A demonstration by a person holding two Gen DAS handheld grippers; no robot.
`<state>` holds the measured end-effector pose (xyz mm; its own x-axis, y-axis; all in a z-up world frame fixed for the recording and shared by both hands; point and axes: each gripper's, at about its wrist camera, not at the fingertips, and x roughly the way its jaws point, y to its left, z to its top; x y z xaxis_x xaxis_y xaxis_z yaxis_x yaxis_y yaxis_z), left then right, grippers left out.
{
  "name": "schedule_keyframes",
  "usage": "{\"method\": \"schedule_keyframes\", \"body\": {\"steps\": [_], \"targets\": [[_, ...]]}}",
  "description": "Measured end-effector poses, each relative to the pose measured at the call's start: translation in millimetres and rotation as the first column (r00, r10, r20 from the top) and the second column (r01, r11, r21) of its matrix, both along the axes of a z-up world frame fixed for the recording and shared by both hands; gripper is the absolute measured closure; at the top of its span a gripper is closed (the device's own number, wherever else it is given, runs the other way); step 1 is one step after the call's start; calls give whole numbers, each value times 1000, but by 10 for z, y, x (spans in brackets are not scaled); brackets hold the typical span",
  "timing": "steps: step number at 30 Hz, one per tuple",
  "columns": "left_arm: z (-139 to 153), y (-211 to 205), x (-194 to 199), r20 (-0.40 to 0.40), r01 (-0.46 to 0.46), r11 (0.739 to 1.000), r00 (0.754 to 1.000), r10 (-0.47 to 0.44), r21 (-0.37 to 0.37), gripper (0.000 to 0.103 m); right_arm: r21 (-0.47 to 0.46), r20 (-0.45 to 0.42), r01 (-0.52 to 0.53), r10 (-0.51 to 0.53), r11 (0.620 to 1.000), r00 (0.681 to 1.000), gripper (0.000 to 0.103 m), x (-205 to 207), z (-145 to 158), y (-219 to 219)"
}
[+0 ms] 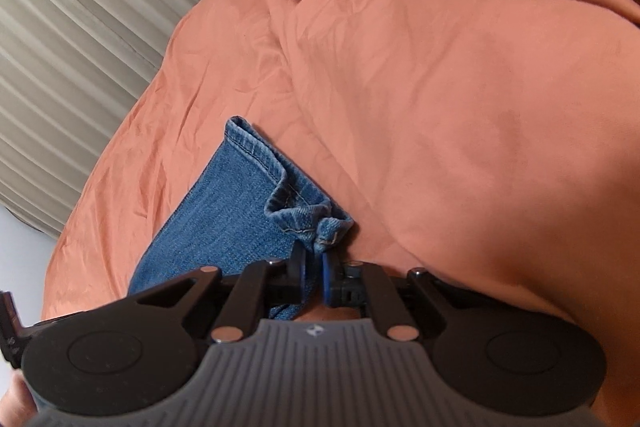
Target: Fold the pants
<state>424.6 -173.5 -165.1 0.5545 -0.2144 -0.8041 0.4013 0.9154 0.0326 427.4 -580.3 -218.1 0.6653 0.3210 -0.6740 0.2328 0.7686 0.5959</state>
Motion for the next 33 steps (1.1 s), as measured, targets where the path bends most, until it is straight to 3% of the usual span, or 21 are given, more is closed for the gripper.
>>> {"method": "schedule_keyframes", "body": {"steps": [3,8,12,14,18,22,26,30,33], "targets": [[99,-87,-222,1,66,997,998,-66,39,73,-12,-4,6,-6,1000,1000,102,-20,33,15],[91,-189,-618,-51,144,990,988,-144,7,76,-62,-8,0,0,998,1000,102,-1,151,78],[52,-215,-887,-100,130,989,986,-136,-64,79,-117,-15,-14,12,993,1000,102,24,261,126],[43,-212,-1007,-115,114,989,986,-124,-92,86,-141,-15,-18,16,990,1000,102,36,333,154],[19,-199,-1144,-155,88,984,981,-113,-156,86,-190,-4,-25,24,982,1000,102,68,537,260],[133,-16,-1229,-204,64,963,972,-120,-263,85,-269,65,-37,57,962,996,102,47,930,481],[372,320,-1473,-162,51,954,982,-102,-295,85,-337,150,-65,122,939,981,102,-59,1430,818],[562,737,-1678,-134,-2,953,990,-40,-304,85,-407,240,-93,205,909,949,102,-212,1937,1274],[688,1127,-1847,-90,-62,951,995,36,-302,85,-477,296,-132,300,869,907,102,-391,2278,1696]]}}
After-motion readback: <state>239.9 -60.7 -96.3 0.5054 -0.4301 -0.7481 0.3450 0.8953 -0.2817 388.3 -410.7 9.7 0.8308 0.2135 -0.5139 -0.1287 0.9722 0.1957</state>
